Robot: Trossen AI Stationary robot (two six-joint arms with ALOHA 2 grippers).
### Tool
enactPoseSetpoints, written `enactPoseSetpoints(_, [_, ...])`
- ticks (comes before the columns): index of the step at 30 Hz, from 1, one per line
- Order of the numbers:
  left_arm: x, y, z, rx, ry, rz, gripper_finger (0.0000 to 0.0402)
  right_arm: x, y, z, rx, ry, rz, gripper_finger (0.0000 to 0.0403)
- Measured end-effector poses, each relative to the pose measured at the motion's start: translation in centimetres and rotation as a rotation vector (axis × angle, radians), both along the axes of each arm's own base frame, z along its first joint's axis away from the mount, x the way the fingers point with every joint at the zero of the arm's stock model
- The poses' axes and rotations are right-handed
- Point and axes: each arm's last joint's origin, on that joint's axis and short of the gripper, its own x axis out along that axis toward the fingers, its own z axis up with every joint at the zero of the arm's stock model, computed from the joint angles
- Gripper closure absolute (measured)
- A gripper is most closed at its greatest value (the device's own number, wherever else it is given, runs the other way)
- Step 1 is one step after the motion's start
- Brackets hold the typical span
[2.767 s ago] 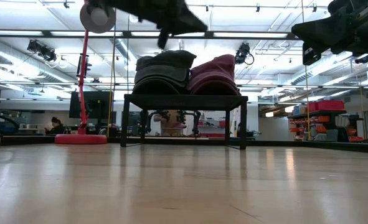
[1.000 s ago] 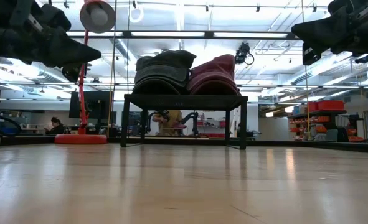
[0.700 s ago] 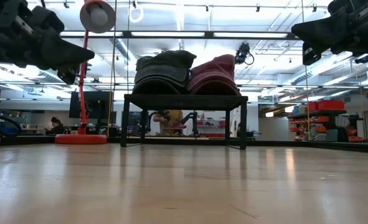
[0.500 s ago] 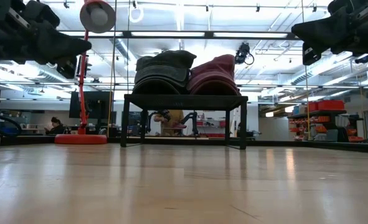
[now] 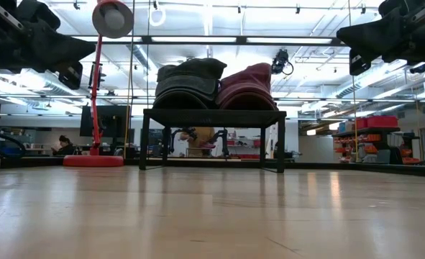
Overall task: Pick & Place hat
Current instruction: Return to Home Position
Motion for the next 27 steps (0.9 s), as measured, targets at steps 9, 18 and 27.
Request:
enactPoseSetpoints(9, [-0.04,-0.02,-0.45,0.022,0.044,-0.007,0.0401,0.0,0.0,0.0,0.0,0.0,0.0,0.038])
enactPoseSetpoints(18, [-0.03,-0.12,-0.7,0.028,0.071,-0.04,0.04,0.0,0.0,0.0,0.0,0.0,0.0,0.038])
enactPoseSetpoints(27, [0.09,-0.07,-0.88,-0.031,0.094,-0.024,0.0376,0.0,0.0,0.0,0.0,0.0,0.0,0.038])
